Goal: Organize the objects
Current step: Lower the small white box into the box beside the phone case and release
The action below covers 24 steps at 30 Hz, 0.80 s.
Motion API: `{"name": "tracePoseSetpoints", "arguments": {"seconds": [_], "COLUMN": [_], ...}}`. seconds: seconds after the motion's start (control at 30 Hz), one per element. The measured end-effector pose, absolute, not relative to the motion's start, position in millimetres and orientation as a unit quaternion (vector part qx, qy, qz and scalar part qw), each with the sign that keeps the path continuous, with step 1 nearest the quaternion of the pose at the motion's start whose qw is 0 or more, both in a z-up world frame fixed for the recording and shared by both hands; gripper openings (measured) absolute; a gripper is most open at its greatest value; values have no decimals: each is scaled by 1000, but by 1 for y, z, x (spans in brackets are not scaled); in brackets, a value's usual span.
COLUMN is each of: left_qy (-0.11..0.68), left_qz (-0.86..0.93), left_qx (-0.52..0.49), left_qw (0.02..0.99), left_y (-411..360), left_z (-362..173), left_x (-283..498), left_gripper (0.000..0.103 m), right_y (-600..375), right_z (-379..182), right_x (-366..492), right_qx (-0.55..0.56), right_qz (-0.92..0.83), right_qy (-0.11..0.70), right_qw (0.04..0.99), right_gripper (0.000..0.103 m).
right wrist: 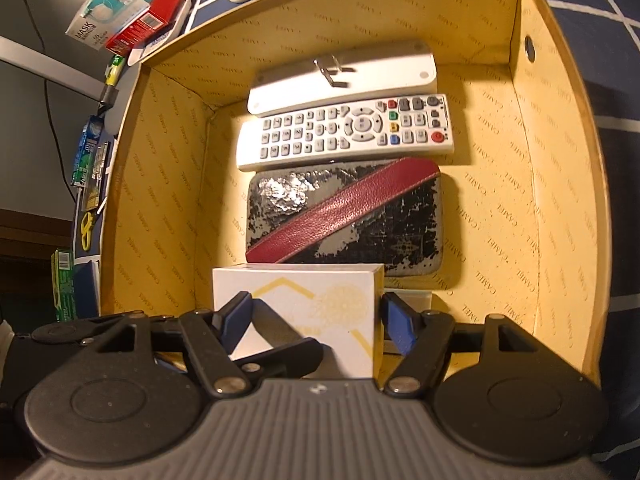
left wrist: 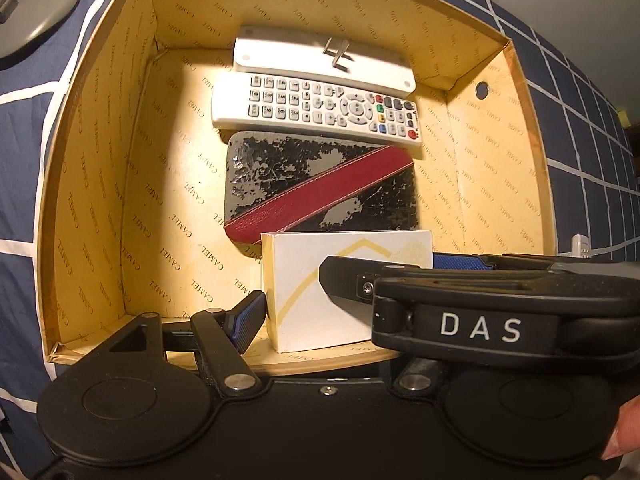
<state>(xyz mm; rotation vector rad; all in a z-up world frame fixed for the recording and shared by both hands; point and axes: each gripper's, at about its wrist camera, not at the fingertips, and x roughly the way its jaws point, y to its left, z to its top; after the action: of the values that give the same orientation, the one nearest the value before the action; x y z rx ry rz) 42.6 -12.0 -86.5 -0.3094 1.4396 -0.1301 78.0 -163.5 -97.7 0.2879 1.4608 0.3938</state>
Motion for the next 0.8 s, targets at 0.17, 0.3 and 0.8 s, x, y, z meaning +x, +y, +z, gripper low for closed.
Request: {"name": "tracePoseSetpoints", "arguments": {"seconds": [0.17, 0.3, 0.8], "left_qy": [663, 667, 659], "left_qz": [-55, -51, -39], "left_qx": [-139, -137, -120], "left_qw": [734, 730, 742], "left_y": [-12, -11, -14], "left_z": [-92, -96, -86], "left_x": [45, 47, 49], "left_gripper": [67, 66, 66], "right_y": [-164, -164, -168], "right_z": [-104, -109, -110], "right_x": [79, 80, 85], "right_qx": [135, 136, 132], "right_qz": [178, 179, 164], "right_qy": [666, 669, 671], "right_qw": [712, 708, 711], "right_gripper": [70, 70, 70]}}
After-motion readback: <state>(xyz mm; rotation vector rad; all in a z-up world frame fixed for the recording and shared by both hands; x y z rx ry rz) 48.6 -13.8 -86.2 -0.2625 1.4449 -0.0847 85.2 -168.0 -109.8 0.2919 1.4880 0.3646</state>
